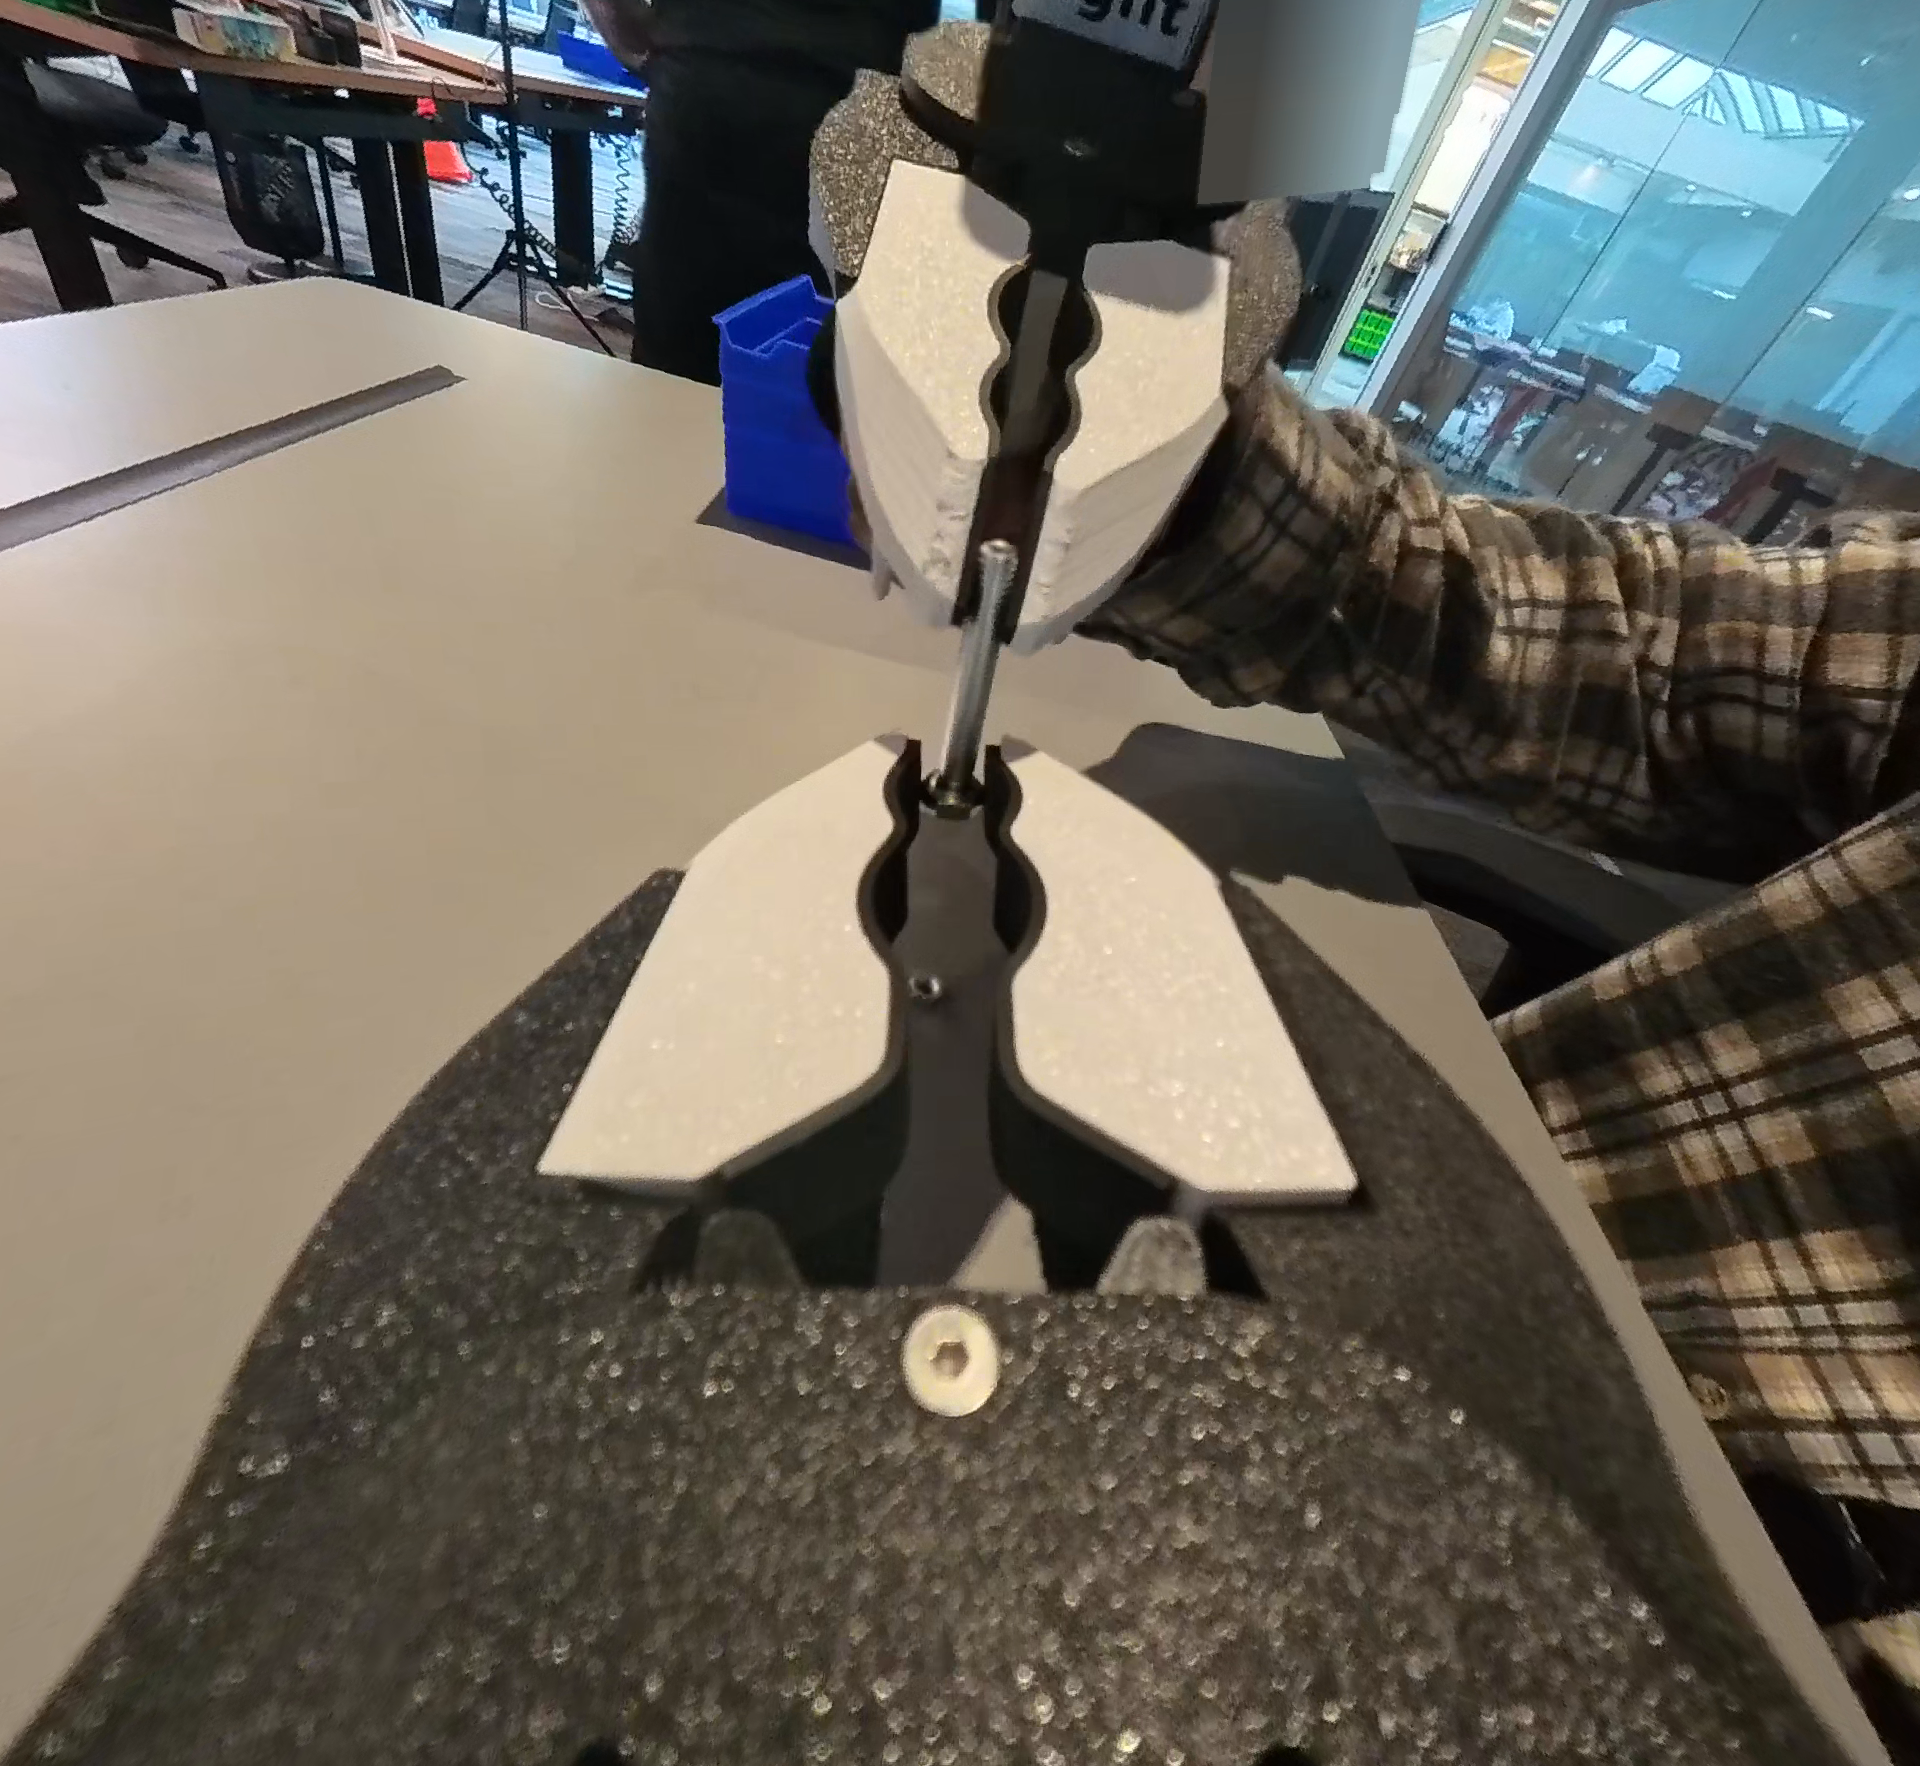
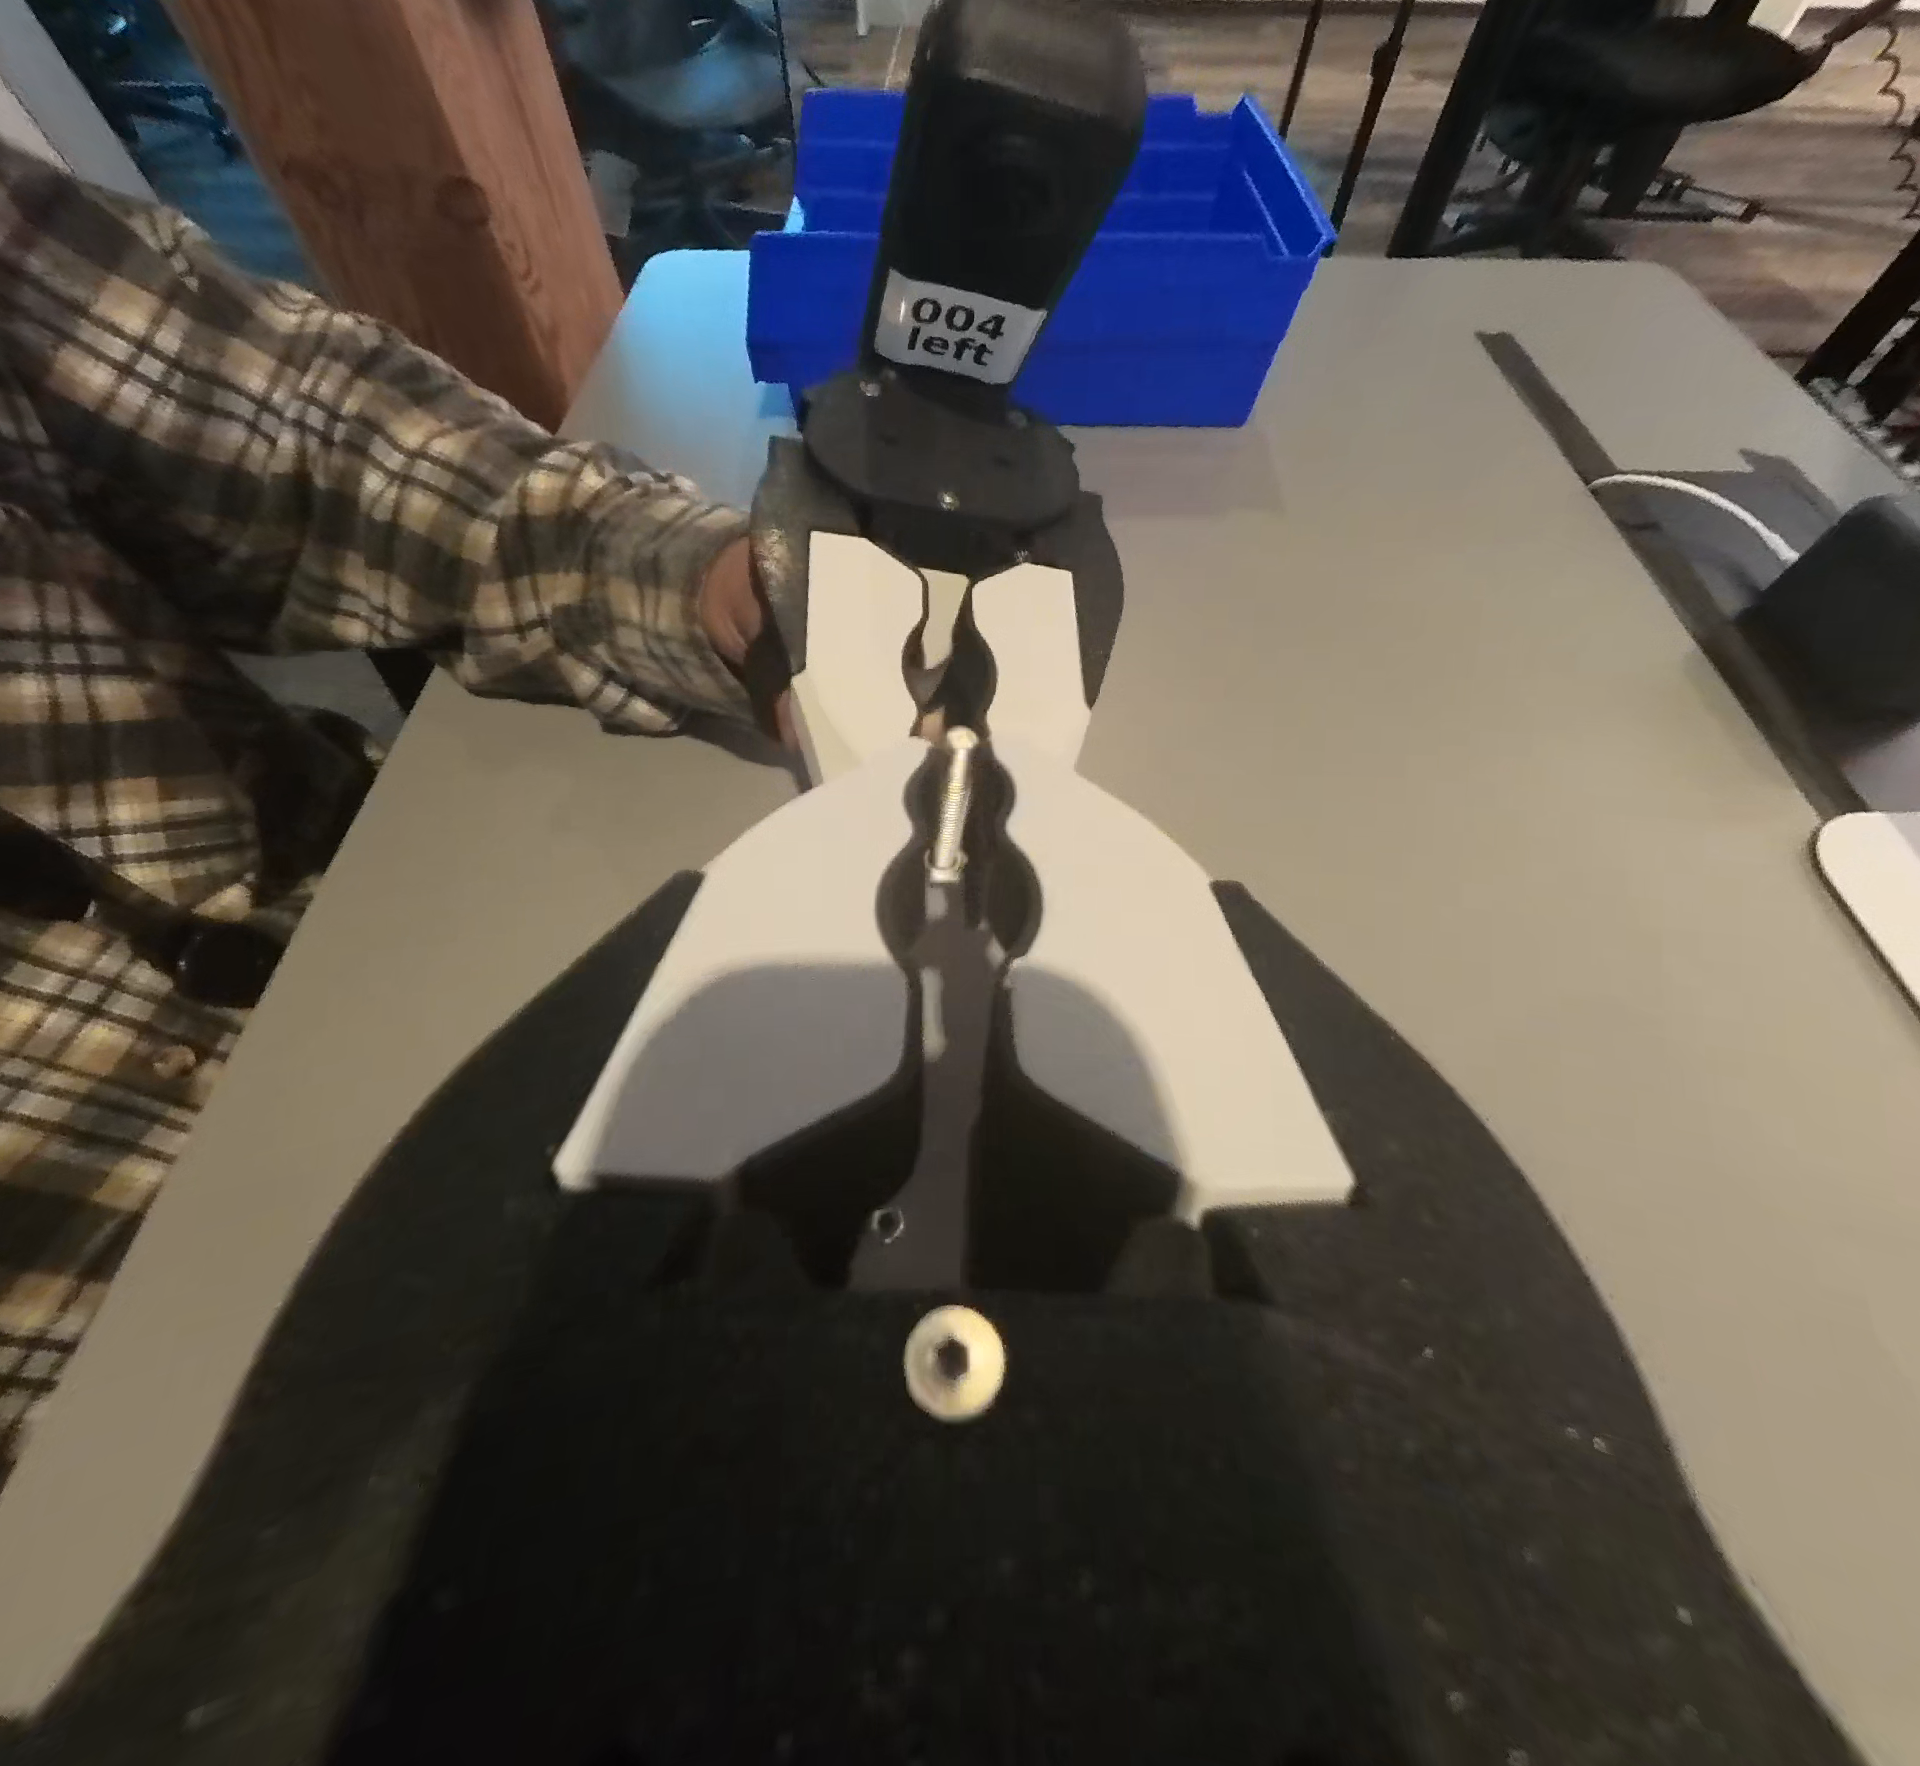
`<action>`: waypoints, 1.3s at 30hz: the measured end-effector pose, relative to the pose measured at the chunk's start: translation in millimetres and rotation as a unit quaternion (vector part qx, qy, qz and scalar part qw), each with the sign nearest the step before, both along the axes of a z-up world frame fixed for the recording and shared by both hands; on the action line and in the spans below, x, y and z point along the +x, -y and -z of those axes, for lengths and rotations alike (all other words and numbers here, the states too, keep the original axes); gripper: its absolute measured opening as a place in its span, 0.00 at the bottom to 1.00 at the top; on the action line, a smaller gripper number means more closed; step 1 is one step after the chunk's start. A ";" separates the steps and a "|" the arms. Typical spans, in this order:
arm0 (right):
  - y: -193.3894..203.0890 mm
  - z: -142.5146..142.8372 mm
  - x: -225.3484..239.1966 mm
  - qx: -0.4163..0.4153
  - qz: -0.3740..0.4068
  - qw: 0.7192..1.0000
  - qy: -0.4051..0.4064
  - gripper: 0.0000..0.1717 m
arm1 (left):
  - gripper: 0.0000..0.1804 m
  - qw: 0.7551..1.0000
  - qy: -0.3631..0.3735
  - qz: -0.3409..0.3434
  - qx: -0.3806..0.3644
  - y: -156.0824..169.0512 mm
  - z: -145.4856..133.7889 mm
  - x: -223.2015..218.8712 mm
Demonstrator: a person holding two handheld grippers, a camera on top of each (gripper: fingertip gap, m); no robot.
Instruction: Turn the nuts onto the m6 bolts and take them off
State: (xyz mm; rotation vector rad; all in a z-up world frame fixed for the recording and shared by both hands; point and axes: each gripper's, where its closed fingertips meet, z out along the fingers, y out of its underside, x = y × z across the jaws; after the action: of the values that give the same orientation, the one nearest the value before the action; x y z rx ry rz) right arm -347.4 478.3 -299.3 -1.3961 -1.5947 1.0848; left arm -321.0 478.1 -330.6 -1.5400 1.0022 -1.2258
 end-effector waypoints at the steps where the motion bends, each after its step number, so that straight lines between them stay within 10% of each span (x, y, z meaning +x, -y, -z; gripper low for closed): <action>1: -0.1 -0.7 0.2 -0.009 0.001 1.000 0.002 0.03 | 0.06 1.000 0.004 0.001 0.000 0.0 -0.9 -0.3; 35: 1.0 -1.7 2.0 -0.064 -0.005 0.998 -0.014 0.03 | 0.06 1.000 -0.002 -0.004 0.024 2.8 -1.8 2.8; 39: -4.4 -7.0 6.4 -0.051 0.016 0.998 -0.039 0.14 | 0.06 1.000 0.012 -0.012 0.009 -0.9 -3.0 -1.3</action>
State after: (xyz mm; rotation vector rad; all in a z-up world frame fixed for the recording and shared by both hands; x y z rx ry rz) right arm -341.0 482.7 -292.3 -1.4226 -1.4755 1.2020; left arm -322.3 479.0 -327.7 -1.5167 0.9741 -1.2122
